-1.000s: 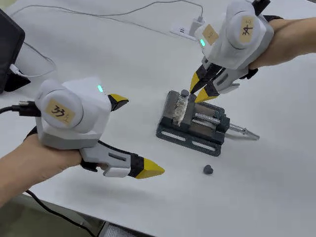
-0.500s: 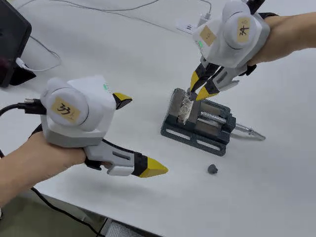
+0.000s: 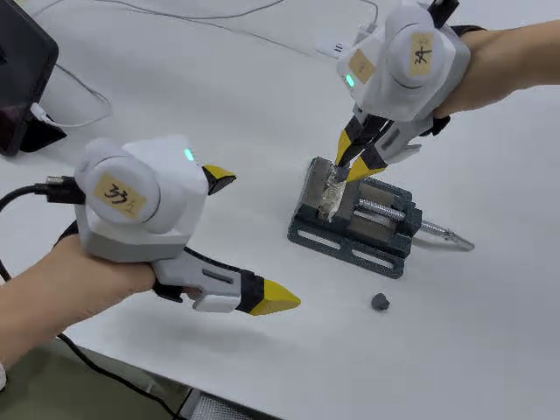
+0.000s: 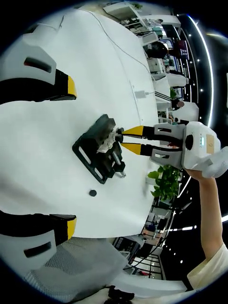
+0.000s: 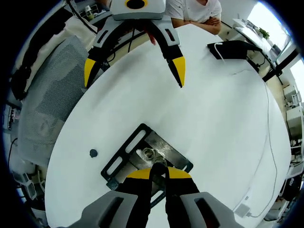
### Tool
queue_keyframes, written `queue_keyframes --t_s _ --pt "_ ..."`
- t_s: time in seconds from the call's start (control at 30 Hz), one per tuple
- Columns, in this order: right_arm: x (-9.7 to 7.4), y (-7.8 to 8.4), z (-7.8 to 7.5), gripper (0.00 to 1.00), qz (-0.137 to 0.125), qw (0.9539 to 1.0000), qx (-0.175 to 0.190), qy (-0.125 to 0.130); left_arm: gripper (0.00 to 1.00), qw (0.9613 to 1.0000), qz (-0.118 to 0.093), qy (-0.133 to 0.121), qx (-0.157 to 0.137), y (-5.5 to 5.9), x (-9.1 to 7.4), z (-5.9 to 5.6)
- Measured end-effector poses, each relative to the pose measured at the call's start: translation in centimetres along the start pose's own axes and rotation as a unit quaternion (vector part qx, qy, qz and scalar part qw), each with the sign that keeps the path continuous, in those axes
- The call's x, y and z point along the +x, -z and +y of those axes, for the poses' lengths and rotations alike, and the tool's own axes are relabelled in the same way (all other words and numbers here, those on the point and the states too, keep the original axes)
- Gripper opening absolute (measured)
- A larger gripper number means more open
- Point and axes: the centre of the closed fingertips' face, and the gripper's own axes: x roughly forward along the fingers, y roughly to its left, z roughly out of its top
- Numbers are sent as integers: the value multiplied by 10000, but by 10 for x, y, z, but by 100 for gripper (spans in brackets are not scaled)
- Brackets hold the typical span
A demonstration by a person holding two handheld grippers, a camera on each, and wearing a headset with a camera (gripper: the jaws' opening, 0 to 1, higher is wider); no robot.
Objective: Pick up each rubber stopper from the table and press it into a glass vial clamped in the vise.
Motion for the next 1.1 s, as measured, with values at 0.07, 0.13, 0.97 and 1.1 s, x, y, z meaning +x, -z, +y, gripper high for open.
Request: queue_keyframes --t_s 0.07,0.13,0.97,1.1 --pt "1 0 0 5 2 10000 34 -5 99 10000 8 -6 -6 1 0 0" --pt "2 -1 -1 5 -4 10000 62 -8 99 10000 11 -2 -17 2 -1 0" --pt "2 -3 -3 4 247 9922 1223 -7 99 10000 18 32 -39 0 5 -1" --pt "3 -3 -2 4 307 9869 1584 38 99 10000 13 58 -40 0 7 -3"
